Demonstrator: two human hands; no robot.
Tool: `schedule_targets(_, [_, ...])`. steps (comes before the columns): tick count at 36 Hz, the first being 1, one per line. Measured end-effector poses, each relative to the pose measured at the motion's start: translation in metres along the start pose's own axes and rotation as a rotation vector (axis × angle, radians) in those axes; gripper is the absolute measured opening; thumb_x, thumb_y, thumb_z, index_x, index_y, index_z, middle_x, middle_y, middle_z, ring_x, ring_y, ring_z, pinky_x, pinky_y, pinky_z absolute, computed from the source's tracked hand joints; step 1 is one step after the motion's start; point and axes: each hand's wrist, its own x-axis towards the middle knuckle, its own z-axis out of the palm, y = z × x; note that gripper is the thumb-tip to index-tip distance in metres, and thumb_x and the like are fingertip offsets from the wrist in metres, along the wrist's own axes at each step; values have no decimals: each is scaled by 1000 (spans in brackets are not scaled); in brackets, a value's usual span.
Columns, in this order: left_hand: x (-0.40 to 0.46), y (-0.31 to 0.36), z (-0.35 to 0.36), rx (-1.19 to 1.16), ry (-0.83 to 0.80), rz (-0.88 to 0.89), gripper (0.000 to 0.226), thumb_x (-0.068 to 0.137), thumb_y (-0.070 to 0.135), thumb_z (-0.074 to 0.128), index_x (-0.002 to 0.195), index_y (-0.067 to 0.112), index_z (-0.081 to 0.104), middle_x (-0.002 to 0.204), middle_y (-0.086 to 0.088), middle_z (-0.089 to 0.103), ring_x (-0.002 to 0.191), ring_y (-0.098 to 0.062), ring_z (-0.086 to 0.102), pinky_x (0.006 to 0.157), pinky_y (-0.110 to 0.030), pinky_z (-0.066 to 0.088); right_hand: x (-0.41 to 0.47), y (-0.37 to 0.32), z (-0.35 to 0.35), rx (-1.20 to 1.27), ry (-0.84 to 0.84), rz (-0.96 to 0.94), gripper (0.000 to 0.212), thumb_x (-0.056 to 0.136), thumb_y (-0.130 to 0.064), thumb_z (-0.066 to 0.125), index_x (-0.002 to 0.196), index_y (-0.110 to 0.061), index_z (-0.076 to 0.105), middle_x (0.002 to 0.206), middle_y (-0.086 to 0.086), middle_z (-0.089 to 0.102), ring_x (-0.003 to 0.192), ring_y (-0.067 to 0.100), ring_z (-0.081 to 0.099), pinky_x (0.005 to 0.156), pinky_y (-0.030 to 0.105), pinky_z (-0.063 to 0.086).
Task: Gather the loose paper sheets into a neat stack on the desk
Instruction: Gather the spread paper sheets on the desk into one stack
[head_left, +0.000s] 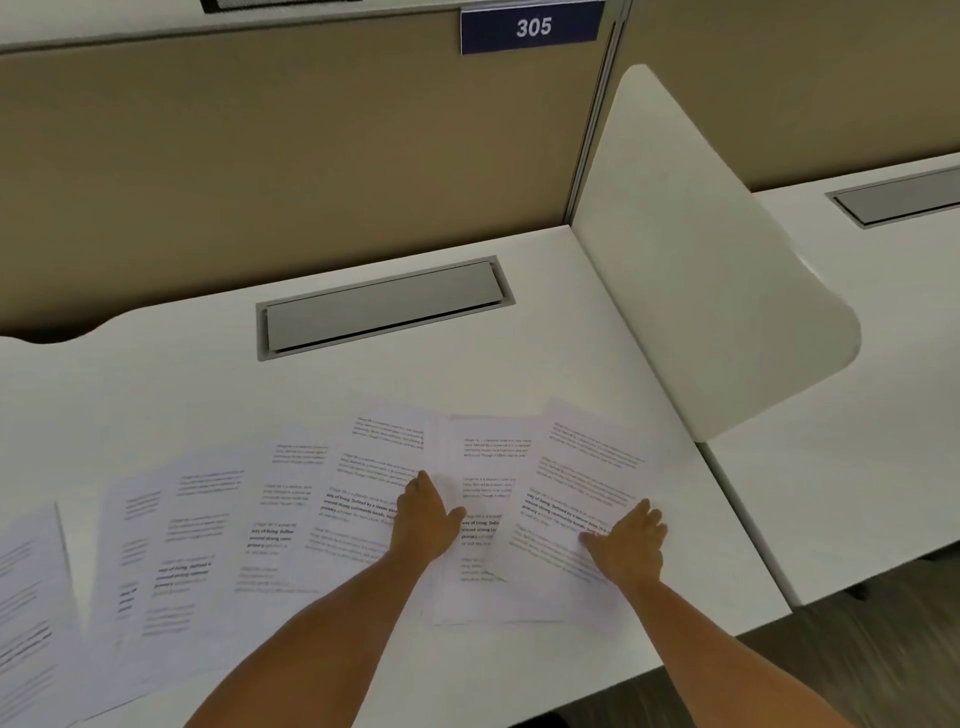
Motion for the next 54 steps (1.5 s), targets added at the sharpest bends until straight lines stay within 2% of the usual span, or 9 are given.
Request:
schedule_targets(8, [2, 1, 3, 38, 22, -7, 90, 93, 43, 60, 155, 2, 10, 161, -18, 21, 146, -36, 26, 118, -47, 31, -8, -4, 11, -138, -20, -188, 117, 86, -49, 69, 156, 1, -11, 167, 21, -4, 154, 40, -2, 122, 47, 24])
schedule_targets(19, [6, 4, 2, -10, 44, -3, 81, 95, 36, 59, 153, 1, 15, 158, -21, 24, 145, -36, 26, 118, -43, 30, -17, -40, 28, -30, -76, -235, 122, 83, -45, 74, 157, -9, -16, 165, 26, -6, 153, 45, -5, 124, 49, 7])
schedule_targets(27, [13, 12, -2, -119, 68, -80, 77, 91, 34, 66, 148, 0, 26, 148, -23, 33, 138, -39, 35, 113, -46, 34, -24, -66, 35, -31, -38, -247, 120, 79, -43, 76, 158, -16, -10, 162, 23, 13, 146, 43, 19, 114, 49, 35])
schedule_targets(34, [22, 17, -5, -316, 91, -160, 83, 87, 29, 72, 149, 0, 25, 149, -23, 31, 134, -39, 43, 109, -45, 42, -23, -71, 38, -107, -6, -239, 117, 79, -45, 75, 158, -20, -7, 160, 19, 15, 142, 38, 26, 111, 47, 38])
schedule_targets(37, [26, 18, -7, -405, 92, -200, 83, 84, 27, 76, 147, 1, 29, 146, -22, 37, 131, -38, 48, 107, -45, 46, -23, -69, 39, -134, 3, -244, 116, 79, -44, 75, 158, -20, -7, 160, 18, 15, 140, 38, 27, 110, 46, 38])
schedule_targets(40, [29, 15, -7, -536, 84, -220, 72, 81, 22, 78, 138, 1, 40, 135, -20, 55, 121, -34, 57, 102, -45, 50, -23, -68, 39, -139, 12, -247, 115, 79, -44, 74, 158, -20, -6, 159, 18, 15, 140, 38, 28, 111, 46, 38])
schedule_targets(46, [31, 12, -4, -572, 28, -193, 50, 81, 19, 79, 124, 2, 60, 122, -14, 68, 110, -29, 65, 86, -31, 54, -22, -65, 39, -101, 5, -248, 114, 79, -44, 75, 158, -20, -5, 160, 17, 15, 143, 37, 25, 113, 48, 35])
schedule_targets(49, [30, 9, -2, -613, -23, -179, 37, 82, 16, 78, 114, 2, 68, 116, -15, 72, 104, -29, 68, 88, -35, 57, -21, -62, 39, -79, -5, -257, 115, 79, -45, 75, 158, -21, -5, 160, 16, 15, 143, 38, 25, 113, 49, 35])
schedule_targets(54, [23, 9, 0, -699, -65, -140, 41, 82, 12, 79, 120, 1, 67, 119, -17, 71, 108, -30, 67, 95, -39, 55, -19, -56, 36, -38, -7, -281, 119, 77, -47, 79, 159, -21, -4, 158, 14, 21, 140, 37, 28, 110, 48, 38])
